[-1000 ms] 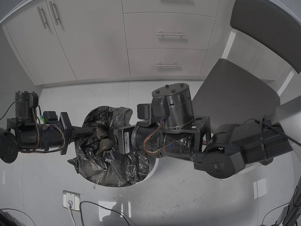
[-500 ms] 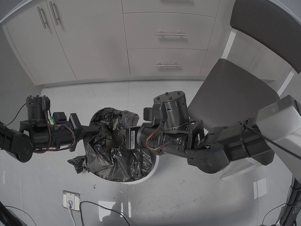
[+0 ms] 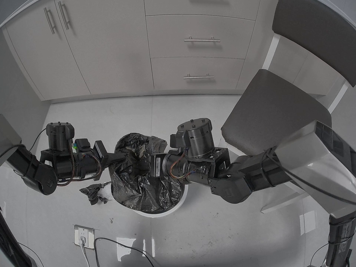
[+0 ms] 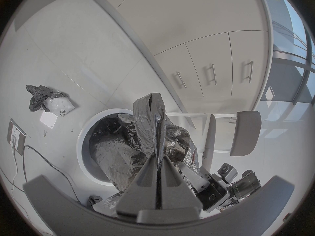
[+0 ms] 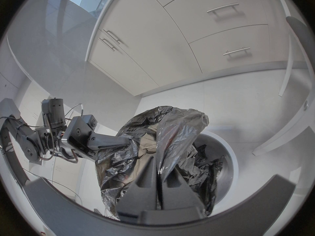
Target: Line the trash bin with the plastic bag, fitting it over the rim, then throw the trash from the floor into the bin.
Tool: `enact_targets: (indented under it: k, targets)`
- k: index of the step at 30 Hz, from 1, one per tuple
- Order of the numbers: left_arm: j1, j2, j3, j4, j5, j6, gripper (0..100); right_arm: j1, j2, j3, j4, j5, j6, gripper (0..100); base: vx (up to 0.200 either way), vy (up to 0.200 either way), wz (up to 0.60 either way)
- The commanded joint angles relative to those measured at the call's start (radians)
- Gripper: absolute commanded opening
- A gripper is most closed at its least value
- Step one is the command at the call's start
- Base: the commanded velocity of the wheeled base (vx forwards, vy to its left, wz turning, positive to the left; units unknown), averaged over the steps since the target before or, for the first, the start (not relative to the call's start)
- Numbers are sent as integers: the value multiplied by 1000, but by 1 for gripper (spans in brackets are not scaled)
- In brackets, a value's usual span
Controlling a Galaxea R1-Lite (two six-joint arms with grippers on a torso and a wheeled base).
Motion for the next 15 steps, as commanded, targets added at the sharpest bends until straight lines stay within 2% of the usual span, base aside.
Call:
enact_targets:
  k: [1, 4, 5, 6, 7, 10, 15]
  targets:
    - [1, 64, -9, -25, 2, 1, 0, -4, 49, -13, -1, -20, 1, 0, 0, 0, 0]
    - [4, 97, -13, -52, 2, 38, 0, -9, 63, -29, -1, -45, 2, 0, 0, 0, 0]
    - [4, 133, -12, -71, 16, 96, 0, -14, 76, -46, 2, -57, 2, 0, 0, 0, 0]
    - [6, 137, -12, -72, 17, 101, 0, -15, 76, -47, 2, -57, 2, 0, 0, 0, 0]
    - [4, 161, -10, -80, 52, 142, 0, -17, 90, -58, 2, -71, 2, 0, 0, 0, 0]
    - [4, 192, -10, -80, 101, 170, 0, -17, 113, -63, 1, -85, 2, 0, 0, 0, 0]
    - [4, 233, -15, -97, 140, 224, 0, -17, 139, -56, 1, -92, 2, 0, 0, 0, 0]
